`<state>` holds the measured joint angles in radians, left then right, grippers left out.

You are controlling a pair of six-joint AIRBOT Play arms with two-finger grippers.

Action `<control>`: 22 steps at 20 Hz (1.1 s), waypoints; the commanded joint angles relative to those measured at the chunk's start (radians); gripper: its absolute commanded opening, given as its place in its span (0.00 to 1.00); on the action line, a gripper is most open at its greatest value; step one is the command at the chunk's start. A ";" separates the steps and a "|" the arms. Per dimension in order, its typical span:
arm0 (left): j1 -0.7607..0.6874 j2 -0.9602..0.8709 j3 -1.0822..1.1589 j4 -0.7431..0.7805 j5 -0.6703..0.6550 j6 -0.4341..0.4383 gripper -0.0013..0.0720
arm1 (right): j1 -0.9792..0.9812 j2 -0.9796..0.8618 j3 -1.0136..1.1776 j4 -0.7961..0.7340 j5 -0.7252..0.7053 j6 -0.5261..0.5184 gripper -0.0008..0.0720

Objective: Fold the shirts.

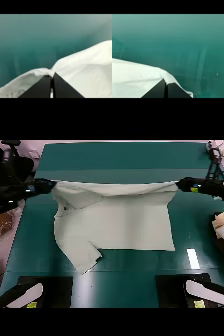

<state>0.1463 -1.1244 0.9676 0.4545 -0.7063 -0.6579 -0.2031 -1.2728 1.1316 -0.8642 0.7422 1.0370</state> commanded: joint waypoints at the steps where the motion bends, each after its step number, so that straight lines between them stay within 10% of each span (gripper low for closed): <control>1: -0.036 -0.112 -0.014 -0.019 0.110 0.116 0.05 | -0.005 -0.140 0.091 -0.001 -0.006 -0.007 0.04; 7: 0.034 -0.115 -0.014 0.166 -0.042 0.090 0.05 | -0.078 -0.195 0.082 -0.003 0.264 -0.006 0.03; 22: 0.028 -0.132 -0.143 0.331 -0.060 0.053 0.05 | -0.093 -0.136 -0.184 0.006 0.185 -0.010 0.04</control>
<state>0.1734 -1.2564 0.8364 0.7834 -0.7887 -0.6037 -0.2955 -1.4101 0.9565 -0.8642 0.9276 1.0275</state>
